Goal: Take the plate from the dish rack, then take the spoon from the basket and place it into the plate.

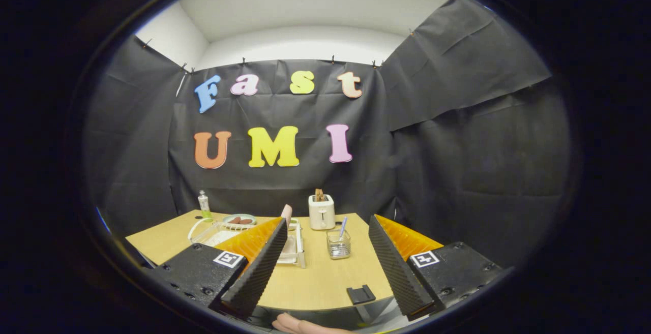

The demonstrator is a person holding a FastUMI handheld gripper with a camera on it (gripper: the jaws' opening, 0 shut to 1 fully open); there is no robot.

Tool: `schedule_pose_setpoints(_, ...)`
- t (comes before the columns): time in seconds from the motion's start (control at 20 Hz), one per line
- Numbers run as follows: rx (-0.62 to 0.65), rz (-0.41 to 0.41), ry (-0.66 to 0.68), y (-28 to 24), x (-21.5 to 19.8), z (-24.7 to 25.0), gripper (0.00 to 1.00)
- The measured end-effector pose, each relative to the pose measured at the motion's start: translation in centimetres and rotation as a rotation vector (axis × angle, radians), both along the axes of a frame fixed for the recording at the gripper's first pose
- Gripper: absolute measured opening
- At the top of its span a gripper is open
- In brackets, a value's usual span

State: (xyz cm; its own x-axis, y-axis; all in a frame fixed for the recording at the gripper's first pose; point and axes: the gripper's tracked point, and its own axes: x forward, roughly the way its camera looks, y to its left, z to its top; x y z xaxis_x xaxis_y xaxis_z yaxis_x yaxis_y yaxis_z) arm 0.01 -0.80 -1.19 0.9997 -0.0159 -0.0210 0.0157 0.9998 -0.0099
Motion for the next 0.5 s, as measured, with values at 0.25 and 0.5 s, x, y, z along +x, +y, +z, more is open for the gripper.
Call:
schedule_pose_setpoints(0.25,0.011,0.007,0.032,1.0,0.9,-0.7,1.00)
schedule_pose_setpoints(0.5,0.037,0.034,0.110,3.2,3.3,-2.0,1.00)
